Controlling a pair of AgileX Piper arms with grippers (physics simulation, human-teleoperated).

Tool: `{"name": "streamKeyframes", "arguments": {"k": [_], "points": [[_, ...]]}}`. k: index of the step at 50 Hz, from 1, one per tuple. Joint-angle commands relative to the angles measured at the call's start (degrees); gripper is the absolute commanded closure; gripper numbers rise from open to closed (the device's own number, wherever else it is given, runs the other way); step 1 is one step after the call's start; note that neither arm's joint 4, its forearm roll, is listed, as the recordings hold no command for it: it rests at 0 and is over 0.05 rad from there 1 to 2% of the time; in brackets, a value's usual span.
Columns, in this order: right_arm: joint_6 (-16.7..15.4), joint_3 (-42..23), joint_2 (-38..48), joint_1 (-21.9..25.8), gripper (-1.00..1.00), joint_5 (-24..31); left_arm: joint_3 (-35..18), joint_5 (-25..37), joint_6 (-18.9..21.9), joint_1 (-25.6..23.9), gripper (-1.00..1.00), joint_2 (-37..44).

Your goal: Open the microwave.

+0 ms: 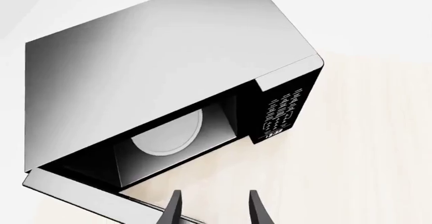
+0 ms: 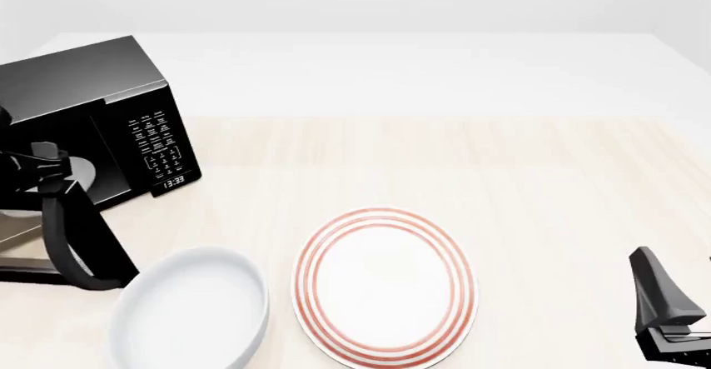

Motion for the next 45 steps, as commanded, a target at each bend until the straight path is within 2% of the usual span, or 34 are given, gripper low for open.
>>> {"name": "streamKeyframes", "arguments": {"k": [1, 13, 45], "points": [[0.0, 0.0, 0.0, 0.0, -1.0, 0.0, 3.35, 1.33, 0.45, 0.54, -1.0, -1.96], [0.0, 0.0, 0.0, 0.0, -1.0, 0.0, 6.73, -0.04, -0.26, 0.72, -1.0, -2.1], [0.0, 0.0, 0.0, 0.0, -1.0, 0.0, 11.47, 2.3, -0.54, 3.21, -1.0, -8.08]]}}
